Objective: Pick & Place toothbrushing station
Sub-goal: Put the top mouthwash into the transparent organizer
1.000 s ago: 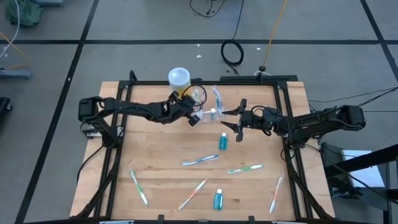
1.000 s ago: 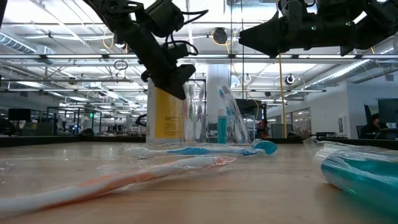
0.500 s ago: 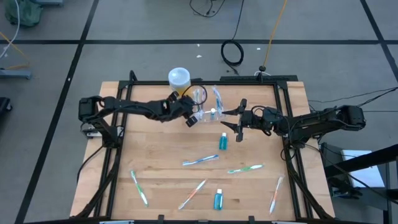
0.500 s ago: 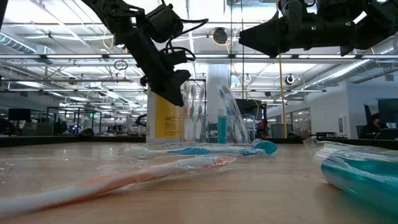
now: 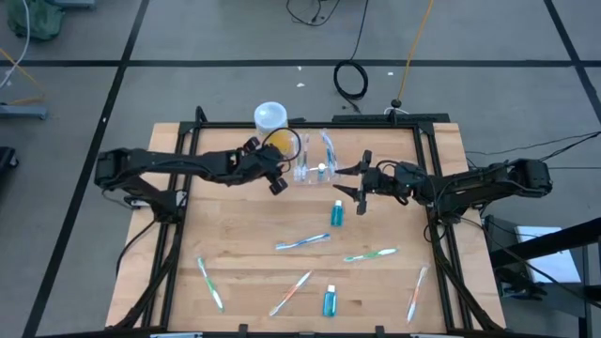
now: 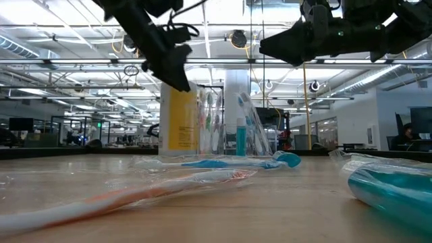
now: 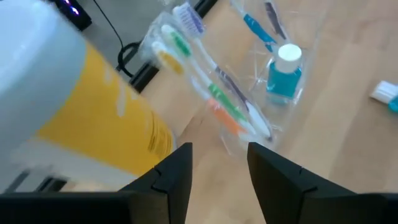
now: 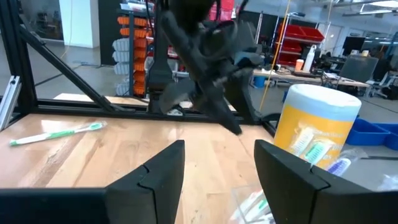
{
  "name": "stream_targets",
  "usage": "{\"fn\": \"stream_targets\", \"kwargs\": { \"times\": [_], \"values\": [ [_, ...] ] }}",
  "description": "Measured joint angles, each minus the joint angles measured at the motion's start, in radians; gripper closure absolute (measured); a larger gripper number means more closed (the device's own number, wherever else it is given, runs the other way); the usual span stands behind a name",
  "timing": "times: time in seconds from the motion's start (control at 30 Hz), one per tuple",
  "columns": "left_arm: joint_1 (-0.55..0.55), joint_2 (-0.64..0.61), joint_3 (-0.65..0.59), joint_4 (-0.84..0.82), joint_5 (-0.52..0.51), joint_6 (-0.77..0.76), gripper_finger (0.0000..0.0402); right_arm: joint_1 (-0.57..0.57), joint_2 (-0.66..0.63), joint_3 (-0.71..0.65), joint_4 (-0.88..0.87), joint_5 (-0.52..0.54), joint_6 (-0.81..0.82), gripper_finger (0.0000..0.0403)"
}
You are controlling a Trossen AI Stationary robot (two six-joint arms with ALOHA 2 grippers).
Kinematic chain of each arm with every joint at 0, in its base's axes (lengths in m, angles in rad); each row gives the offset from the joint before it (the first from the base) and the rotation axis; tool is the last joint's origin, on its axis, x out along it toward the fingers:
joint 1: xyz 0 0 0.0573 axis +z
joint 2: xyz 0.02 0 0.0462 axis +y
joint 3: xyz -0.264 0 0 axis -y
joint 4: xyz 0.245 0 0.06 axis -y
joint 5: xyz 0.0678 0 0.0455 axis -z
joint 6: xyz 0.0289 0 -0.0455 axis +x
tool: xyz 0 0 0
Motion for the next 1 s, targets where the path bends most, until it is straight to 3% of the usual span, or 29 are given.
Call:
{"fn": "stream_targets", "kwargs": {
  "times": [0.17,0.4,0.57,0.73,1.0],
  "values": [
    [-0.019,-0.082,0.000,-0.114,0.003,-0.044,0.0240,-0.025,0.000,0.000,0.019,0.010,0.046,0.0216],
    [-0.024,-0.173,0.000,-0.228,0.001,-0.124,0.0240,-0.053,0.000,0.000,0.026,0.234,0.266,0.0216],
    [-0.024,-0.201,0.000,-0.262,-0.002,-0.147,0.0240,-0.026,0.000,0.001,0.002,0.232,0.311,0.0216],
    [-0.024,-0.200,0.000,-0.261,-0.002,-0.145,0.0240,0.041,-0.001,0.040,-0.005,0.231,0.254,0.0224],
    [-0.024,-0.192,0.000,-0.261,-0.002,-0.187,0.0240,0.170,0.020,0.208,-0.322,0.237,0.202,0.0236]
  ]
}}
